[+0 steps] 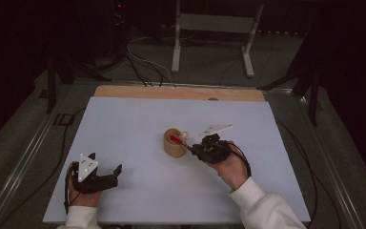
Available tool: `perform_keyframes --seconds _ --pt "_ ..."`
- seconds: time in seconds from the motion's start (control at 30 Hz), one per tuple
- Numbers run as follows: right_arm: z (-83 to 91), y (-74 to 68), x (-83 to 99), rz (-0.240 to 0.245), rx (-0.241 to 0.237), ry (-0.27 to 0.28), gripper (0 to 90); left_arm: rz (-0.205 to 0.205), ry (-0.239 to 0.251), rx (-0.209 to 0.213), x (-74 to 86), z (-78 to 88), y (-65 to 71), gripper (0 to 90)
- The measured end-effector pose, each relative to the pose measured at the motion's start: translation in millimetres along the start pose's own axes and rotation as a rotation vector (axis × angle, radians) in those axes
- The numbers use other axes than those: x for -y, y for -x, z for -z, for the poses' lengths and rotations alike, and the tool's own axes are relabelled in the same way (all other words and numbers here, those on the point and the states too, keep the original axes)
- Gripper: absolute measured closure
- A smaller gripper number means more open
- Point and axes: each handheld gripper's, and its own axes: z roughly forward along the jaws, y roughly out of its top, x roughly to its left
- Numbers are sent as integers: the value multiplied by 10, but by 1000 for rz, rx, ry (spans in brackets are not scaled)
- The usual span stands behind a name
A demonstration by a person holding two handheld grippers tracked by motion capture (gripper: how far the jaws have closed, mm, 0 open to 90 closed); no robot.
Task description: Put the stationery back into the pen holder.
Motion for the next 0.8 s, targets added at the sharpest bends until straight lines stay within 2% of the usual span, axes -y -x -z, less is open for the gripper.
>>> perform_keyframes --seconds 0.8 --pt "-53 -16 -205 -14 17 49 803 -1 -3 -2 2 -3 -2 2"
